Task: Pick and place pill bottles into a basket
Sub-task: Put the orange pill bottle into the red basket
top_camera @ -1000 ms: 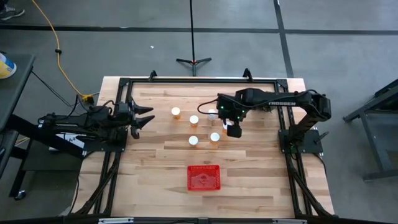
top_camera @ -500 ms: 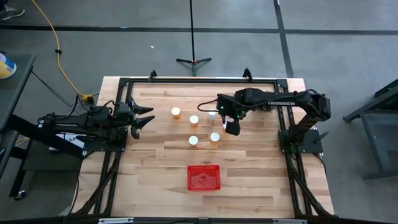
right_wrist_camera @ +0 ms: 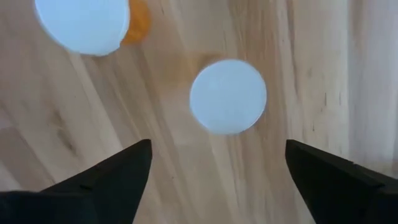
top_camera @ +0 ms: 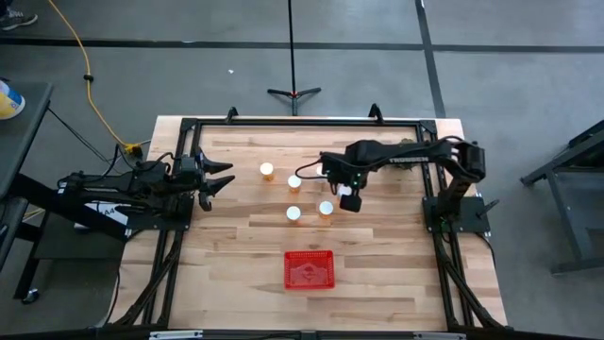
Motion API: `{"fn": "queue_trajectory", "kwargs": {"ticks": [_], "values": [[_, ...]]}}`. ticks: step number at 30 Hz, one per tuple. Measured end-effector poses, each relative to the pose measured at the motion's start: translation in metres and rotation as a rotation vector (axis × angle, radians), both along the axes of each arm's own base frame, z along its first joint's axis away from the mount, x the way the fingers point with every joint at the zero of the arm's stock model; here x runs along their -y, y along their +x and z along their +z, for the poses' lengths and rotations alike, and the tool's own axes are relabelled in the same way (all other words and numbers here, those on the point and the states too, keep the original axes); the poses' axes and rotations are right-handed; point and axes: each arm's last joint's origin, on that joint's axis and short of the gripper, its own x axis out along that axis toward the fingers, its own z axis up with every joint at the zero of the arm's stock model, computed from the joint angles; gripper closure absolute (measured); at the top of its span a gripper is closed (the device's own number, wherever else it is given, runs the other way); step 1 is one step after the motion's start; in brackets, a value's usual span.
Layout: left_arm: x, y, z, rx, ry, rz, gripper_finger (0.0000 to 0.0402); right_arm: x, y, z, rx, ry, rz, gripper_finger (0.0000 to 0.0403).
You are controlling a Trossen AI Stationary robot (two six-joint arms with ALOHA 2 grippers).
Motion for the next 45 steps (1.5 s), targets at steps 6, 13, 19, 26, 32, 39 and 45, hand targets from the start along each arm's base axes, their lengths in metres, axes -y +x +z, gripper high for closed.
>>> {"fn": "queue_trajectory", "kwargs": {"ticks": [6,13,19,26,32,39,45], "values": [[0.000,0.000,0.000,0.000,0.000,0.000,0.0190,0.003,0.004,0.000,0.047,-0.020,0.008,0.0029],[0.000,0.000,0.000,0.000,0.000,0.000,0.0190,0.005,0.008,0.000,0.088,-0.018,0.001,0.0028],[0.000,0.000,0.000,0.000,0.000,0.000,0.0190,0.008,0.012,0.001,0.136,-0.039,-0.013,0.0028],[0.000,0.000,0.000,0.000,0.000,-0.001,0.0190,0.010,0.015,-0.007,0.117,-0.022,-0.016,0.0027],[0.000,0.000,0.000,0.001,0.000,-0.001,0.0190,0.012,0.015,-0.007,0.112,-0.022,-0.021,0.0027],[0.000,0.000,0.000,0.002,-0.001,-0.001,0.0190,0.017,0.013,-0.007,0.103,-0.020,-0.038,0.0027],[0.000,0.000,0.000,0.003,-0.001,-0.001,0.0190,0.018,0.013,-0.008,0.108,-0.002,-0.042,0.0027]]}}
